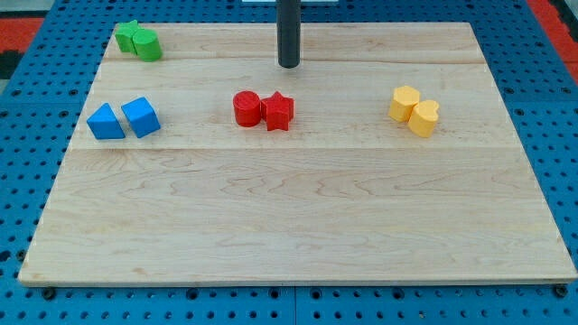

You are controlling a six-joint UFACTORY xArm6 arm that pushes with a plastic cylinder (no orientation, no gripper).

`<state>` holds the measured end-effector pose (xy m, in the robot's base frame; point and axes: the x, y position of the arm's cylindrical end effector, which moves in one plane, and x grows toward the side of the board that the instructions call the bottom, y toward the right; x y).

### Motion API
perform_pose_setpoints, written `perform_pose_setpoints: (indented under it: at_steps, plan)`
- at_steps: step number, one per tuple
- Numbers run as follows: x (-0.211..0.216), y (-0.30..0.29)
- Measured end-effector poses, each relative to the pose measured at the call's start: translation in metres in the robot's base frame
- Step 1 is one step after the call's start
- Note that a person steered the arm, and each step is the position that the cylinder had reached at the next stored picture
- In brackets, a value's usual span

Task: Separate the red circle from the red star

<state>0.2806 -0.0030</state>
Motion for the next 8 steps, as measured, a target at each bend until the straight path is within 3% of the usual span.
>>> perform_pose_setpoints:
  at_steps: [1,3,4,5,6,7,8]
  plan:
    - [0.000,0.000]
    - [0.055,-0.001]
    - [0.071,-0.038]
    - [0.111,-0.071]
    - [0.192,-0.108]
    - [0.242,-0.163]
    - [0.228,-0.122]
